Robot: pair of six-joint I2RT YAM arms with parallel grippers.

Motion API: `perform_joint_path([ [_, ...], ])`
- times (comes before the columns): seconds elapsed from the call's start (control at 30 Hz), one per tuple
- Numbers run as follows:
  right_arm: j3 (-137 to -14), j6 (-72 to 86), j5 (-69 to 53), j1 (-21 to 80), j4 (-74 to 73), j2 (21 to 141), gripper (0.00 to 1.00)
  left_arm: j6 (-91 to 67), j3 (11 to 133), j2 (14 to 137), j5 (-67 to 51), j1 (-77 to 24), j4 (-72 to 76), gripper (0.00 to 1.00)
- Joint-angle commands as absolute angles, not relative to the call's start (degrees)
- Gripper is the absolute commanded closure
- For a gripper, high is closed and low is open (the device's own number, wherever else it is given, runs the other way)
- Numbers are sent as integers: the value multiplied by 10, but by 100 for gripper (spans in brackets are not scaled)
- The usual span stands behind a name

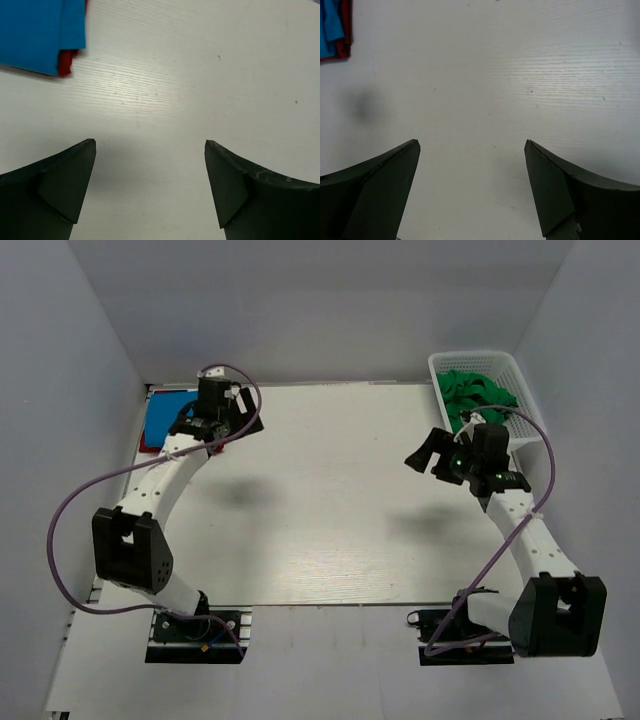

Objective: Fold and stack the t-shirts
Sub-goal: Put the neatly folded tshirt into the corner of the board with the left arm

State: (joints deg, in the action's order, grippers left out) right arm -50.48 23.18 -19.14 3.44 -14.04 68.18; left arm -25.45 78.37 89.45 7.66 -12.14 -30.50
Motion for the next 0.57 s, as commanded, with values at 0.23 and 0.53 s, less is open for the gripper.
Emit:
perform_joint_path([
  [0.23, -389, 214, -139, 34, -88, 514, 9, -314, 643, 727, 110, -203, -293, 1],
  [0.53, -372, 200, -103, 35, -99, 478, 9, -303, 631, 679, 206, -221, -330, 1],
])
